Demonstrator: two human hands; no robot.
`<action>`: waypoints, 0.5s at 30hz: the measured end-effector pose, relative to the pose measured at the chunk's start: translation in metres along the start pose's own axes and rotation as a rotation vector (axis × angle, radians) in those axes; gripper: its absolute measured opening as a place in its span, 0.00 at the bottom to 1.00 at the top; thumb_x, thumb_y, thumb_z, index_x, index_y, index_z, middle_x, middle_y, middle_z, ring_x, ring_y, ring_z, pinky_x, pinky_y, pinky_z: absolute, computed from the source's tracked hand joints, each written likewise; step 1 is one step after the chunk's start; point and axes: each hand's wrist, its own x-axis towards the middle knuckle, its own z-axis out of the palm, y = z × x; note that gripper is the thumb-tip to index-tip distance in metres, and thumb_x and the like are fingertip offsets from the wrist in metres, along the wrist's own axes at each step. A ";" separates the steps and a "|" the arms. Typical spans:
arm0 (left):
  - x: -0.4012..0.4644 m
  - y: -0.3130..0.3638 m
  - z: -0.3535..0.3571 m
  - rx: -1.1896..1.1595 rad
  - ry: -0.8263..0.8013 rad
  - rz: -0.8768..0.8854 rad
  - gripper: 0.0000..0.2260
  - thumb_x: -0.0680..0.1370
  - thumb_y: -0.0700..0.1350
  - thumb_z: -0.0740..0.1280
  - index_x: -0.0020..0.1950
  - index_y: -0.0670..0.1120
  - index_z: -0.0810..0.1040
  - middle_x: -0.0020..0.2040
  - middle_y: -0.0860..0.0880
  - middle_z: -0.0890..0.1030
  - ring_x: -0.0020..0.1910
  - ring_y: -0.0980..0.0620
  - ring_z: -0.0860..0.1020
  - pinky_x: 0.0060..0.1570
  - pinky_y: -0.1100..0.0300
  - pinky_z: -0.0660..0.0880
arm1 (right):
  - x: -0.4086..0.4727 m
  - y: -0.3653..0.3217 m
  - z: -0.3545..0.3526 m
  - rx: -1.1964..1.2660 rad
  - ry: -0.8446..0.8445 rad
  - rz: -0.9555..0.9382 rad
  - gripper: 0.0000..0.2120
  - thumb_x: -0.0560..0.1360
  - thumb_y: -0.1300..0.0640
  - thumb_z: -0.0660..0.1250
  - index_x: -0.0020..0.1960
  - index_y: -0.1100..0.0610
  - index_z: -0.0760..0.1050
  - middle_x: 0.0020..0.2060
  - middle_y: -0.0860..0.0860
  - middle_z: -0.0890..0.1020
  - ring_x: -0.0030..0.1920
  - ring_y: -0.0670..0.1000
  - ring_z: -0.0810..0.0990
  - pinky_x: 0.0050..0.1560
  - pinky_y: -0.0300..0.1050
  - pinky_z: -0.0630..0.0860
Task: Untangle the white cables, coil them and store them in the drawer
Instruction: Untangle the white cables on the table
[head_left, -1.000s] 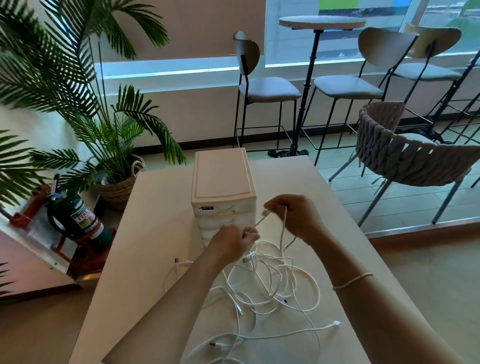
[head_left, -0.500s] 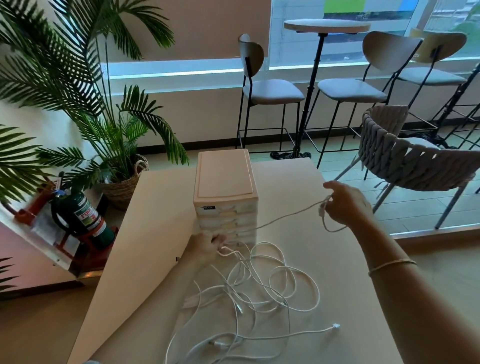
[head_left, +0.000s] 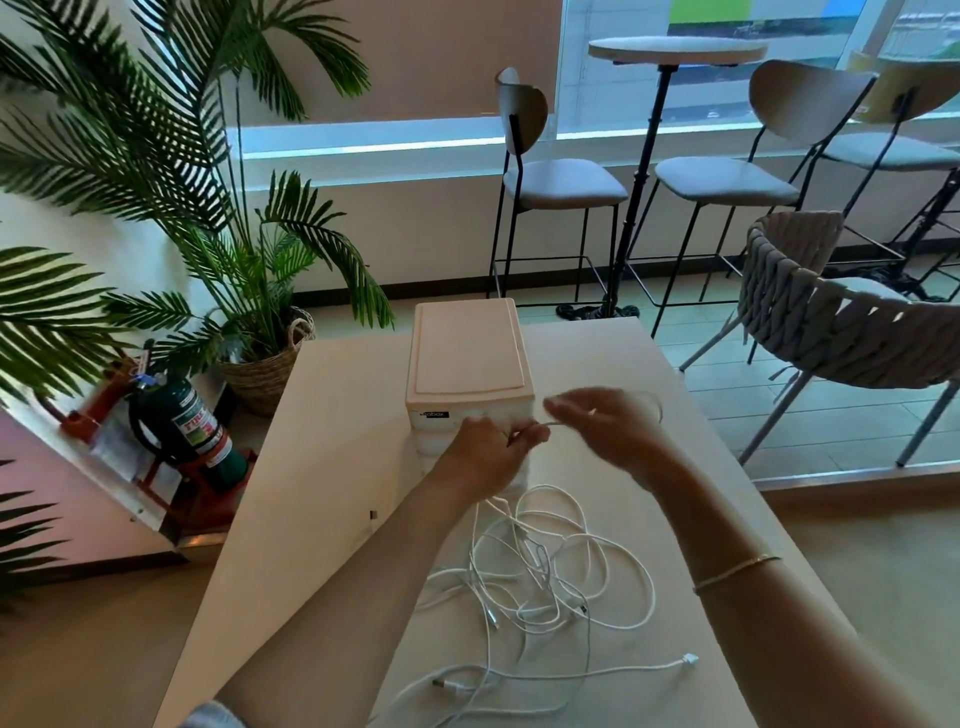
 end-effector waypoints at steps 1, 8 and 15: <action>0.000 0.002 -0.001 0.015 0.001 0.007 0.11 0.78 0.47 0.63 0.54 0.44 0.82 0.40 0.46 0.82 0.37 0.55 0.75 0.35 0.70 0.63 | 0.000 0.002 0.007 -0.089 -0.042 -0.019 0.08 0.75 0.50 0.65 0.48 0.51 0.82 0.40 0.46 0.80 0.41 0.44 0.76 0.42 0.33 0.69; -0.005 -0.013 -0.008 -0.056 -0.013 -0.145 0.11 0.71 0.52 0.72 0.37 0.48 0.75 0.28 0.55 0.71 0.27 0.61 0.68 0.26 0.74 0.65 | 0.008 0.019 0.004 -0.181 -0.150 -0.002 0.08 0.72 0.54 0.70 0.45 0.58 0.83 0.29 0.48 0.77 0.24 0.41 0.68 0.24 0.28 0.62; -0.015 -0.048 -0.024 -0.015 -0.040 -0.269 0.12 0.74 0.52 0.69 0.33 0.51 0.71 0.29 0.54 0.70 0.28 0.58 0.67 0.30 0.66 0.65 | 0.019 0.040 -0.018 -0.198 0.239 0.103 0.10 0.75 0.52 0.66 0.48 0.56 0.82 0.48 0.54 0.83 0.49 0.53 0.78 0.50 0.45 0.72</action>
